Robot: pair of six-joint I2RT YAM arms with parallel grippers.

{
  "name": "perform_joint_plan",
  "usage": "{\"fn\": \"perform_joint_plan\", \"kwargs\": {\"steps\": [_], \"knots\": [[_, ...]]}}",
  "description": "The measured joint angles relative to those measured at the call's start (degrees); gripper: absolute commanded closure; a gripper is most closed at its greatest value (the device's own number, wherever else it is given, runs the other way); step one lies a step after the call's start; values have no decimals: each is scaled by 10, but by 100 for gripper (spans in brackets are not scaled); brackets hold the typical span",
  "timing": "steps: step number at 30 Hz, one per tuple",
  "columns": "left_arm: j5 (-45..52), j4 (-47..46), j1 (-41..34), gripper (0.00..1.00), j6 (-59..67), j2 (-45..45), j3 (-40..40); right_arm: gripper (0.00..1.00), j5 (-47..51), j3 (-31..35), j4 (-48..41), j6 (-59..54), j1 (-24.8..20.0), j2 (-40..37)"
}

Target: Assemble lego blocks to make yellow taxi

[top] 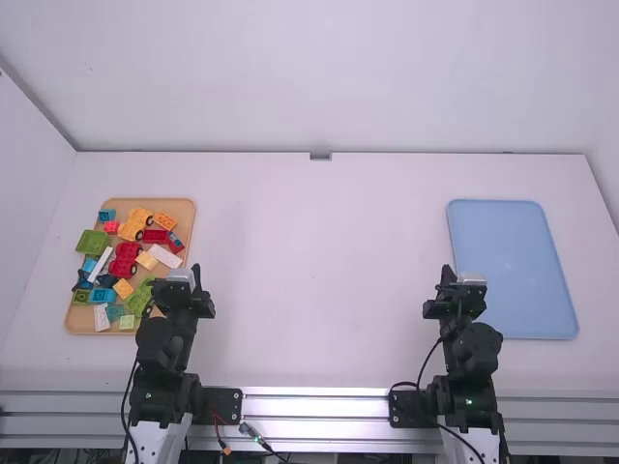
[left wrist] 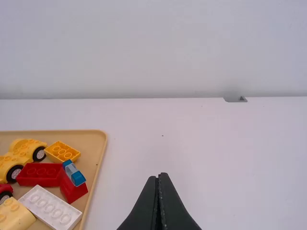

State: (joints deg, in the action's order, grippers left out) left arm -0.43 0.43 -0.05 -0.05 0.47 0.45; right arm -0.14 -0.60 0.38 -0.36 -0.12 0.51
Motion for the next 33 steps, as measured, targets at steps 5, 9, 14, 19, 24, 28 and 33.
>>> {"fn": "perform_joint_plan", "kwargs": {"steps": [5, 9, 14, 19, 24, 28, 33], "knots": [[0, 1, 0, 98, 0, 0, 0, 98, 1, 0, 2, 1, 0, 1], [0, 3, 0, 96, 0, 6, 0, 96, -1, 0, 8, 1, 0, 7], [0, 8, 0, 91, 0, 21, 0, 91, -1, -1, 18, -1, 0, 30], [-2, 7, 0, 85, 0, 54, 13, 85, -1, -19, 20, -1, -1, 72], [-7, 2, -1, 77, 0, 93, 53, 77, -3, -61, 20, -2, -5, 123], [-19, -16, -2, 71, 0, 126, 88, 71, -5, -95, 20, -3, -9, 165], [-39, -76, -3, 59, 0, 199, 171, 59, -7, -151, 28, -6, -13, 247]]}}
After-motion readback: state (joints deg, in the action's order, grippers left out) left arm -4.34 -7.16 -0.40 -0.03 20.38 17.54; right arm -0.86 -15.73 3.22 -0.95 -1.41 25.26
